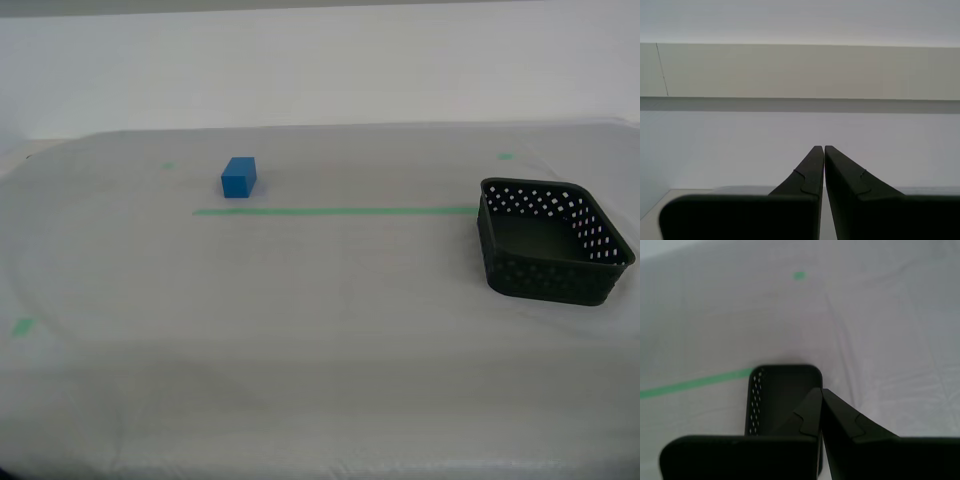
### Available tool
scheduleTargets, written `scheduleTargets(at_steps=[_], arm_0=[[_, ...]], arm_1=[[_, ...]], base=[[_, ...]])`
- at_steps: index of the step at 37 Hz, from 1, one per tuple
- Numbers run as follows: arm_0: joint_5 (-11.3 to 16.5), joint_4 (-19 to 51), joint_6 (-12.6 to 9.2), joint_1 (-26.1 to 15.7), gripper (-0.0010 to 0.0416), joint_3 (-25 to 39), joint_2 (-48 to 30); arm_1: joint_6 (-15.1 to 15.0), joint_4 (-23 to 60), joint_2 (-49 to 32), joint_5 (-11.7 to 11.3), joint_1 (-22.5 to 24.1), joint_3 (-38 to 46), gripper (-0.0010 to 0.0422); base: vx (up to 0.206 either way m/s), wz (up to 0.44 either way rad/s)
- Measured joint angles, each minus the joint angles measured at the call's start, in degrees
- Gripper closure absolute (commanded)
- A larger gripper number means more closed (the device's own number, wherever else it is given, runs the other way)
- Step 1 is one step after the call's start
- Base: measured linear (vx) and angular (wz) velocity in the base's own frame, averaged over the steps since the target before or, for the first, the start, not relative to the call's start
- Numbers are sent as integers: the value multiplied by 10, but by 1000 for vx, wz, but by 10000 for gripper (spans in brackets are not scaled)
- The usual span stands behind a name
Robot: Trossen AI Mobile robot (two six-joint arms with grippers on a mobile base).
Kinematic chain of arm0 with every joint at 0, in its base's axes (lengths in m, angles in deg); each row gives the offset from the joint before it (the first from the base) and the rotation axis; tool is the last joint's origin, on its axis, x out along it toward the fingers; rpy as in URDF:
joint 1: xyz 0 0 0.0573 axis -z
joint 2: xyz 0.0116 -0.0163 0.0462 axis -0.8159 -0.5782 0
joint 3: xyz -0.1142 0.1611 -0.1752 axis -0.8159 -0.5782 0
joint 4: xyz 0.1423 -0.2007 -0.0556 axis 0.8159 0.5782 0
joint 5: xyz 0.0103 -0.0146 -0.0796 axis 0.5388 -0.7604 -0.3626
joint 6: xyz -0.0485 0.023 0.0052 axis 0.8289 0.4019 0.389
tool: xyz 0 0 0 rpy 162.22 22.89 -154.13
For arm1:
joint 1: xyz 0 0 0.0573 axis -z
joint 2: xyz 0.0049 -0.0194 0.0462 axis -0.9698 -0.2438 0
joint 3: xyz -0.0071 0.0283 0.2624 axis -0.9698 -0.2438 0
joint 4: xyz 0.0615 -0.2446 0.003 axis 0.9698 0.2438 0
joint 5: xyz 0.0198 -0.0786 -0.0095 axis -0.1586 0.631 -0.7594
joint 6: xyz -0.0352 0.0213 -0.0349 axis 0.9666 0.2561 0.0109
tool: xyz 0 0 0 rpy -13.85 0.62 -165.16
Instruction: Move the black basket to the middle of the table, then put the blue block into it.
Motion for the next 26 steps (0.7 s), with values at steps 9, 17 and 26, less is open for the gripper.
scheduleTargets(at_steps=[9, 17, 26], arm_0=[[17, 54, -2, 0, 406, 36, -69], [84, 97, -10, 0, 406, 61, -134], [86, 150, -12, 0, 406, 66, -199]], arm_1=[[0, 0, 0, 0, 0, 0, 412], [0, 0, 0, 0, 0, 0, 412], [0, 0, 0, 0, 0, 0, 412]], base=[[0, 0], [0, 0], [0, 0]])
